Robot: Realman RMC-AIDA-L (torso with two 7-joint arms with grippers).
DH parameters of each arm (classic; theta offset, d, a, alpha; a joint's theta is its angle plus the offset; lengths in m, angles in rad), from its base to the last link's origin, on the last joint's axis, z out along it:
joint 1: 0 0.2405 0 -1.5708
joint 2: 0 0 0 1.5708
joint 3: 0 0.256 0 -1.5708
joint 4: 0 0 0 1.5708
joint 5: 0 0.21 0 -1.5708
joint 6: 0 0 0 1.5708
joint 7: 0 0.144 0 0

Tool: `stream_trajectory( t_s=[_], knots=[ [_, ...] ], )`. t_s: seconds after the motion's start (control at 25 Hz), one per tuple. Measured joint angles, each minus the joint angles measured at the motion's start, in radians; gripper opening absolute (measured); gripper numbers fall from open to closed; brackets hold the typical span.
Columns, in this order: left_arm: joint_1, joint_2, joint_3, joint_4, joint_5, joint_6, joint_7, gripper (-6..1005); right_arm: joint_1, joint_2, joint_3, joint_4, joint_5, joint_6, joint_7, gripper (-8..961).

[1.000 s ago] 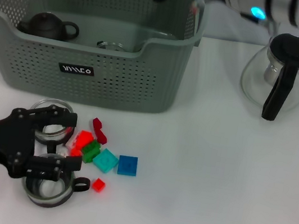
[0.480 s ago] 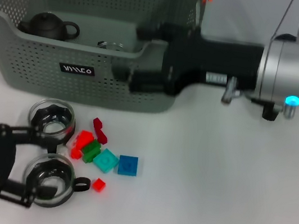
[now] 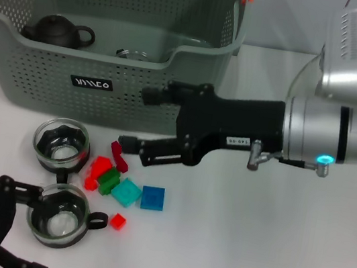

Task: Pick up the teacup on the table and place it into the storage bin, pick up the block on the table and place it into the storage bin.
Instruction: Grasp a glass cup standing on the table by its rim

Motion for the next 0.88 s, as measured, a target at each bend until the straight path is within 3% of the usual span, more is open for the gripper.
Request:
stream_trajectory(
  t_s=[0.28, 0.56, 0.88],
  knots=[
    [-0.028, -0.005, 0.044, 0.019, 0.033, -0.024, -0.003, 934, 0.004, -0.004, -0.024, 0.031, -0.006, -0.013, -0.072, 927],
    [-0.048, -0.041, 0.112, 0.058, 0.123, -0.105, -0.009, 934, 0.012, -0.004, -0.014, 0.067, -0.026, -0.005, -0.065, 927],
    [-0.05, -0.042, 0.242, 0.093, 0.155, -0.149, -0.064, 935, 0.021, -0.002, -0.014, 0.091, -0.019, 0.021, -0.058, 927]
  ],
)
